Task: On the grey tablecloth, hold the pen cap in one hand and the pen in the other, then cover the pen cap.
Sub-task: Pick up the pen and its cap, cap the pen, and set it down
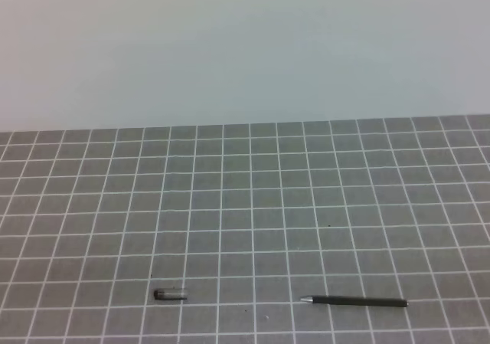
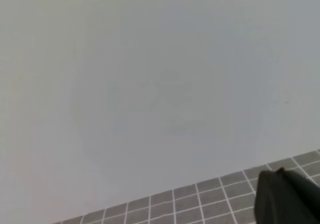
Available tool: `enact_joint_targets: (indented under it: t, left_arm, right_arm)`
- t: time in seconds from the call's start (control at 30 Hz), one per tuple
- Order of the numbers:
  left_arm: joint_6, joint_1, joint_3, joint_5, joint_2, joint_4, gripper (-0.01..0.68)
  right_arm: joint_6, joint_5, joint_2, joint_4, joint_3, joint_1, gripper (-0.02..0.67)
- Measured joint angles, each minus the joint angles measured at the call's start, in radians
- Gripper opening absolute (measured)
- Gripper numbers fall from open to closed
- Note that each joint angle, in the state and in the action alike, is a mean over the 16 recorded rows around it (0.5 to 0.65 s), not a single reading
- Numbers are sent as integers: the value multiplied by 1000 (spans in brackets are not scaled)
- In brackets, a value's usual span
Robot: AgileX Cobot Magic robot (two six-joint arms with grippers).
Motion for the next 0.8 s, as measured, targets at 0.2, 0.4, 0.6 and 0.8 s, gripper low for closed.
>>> enact_joint_targets:
  t: [0.2,0.4,0.6,0.8]
  left_arm:
    - [-1,0,0,3,0,-15,0]
    - [-1,0,-12,33,7,-35,0]
    - [1,0,-31,84,46,-69,0]
    - [32,-1,-52,131,125,-122,0]
  right_arm:
    - [25,92,1,-12,-42,0,4]
    - [-29,257,1,-27,-128,0,4]
    - [-132,431,30,-21,-249,0,3]
    - [-333,575,133,76,-383,0,3]
